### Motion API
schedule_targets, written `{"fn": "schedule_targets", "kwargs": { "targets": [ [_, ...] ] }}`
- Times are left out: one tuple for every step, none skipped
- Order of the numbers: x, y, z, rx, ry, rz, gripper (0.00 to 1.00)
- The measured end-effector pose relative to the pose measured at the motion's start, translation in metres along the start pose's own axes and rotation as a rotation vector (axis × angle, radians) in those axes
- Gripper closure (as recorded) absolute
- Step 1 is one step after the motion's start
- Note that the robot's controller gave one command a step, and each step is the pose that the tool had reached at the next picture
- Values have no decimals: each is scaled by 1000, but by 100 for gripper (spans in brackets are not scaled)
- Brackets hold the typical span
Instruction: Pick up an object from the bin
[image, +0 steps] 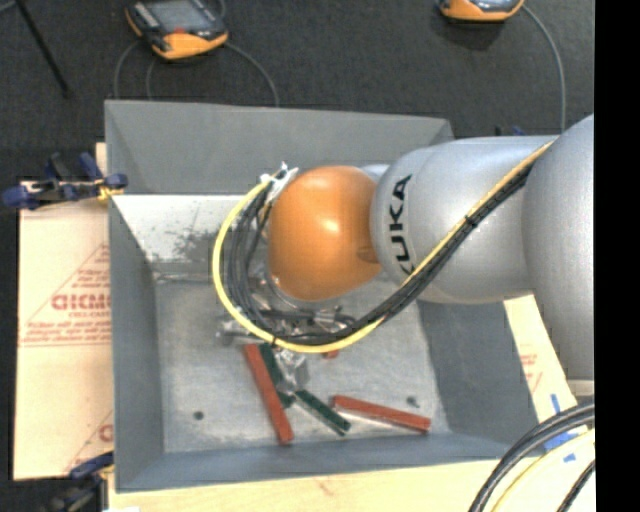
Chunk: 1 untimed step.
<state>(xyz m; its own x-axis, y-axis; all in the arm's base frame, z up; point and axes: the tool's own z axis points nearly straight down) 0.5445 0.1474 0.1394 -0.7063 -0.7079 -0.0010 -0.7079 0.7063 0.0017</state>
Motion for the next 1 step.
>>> {"fn": "schedule_targets", "kwargs": {
  "targets": [
    [24, -61, 66, 6, -4, -83, 100]
  ]
}}
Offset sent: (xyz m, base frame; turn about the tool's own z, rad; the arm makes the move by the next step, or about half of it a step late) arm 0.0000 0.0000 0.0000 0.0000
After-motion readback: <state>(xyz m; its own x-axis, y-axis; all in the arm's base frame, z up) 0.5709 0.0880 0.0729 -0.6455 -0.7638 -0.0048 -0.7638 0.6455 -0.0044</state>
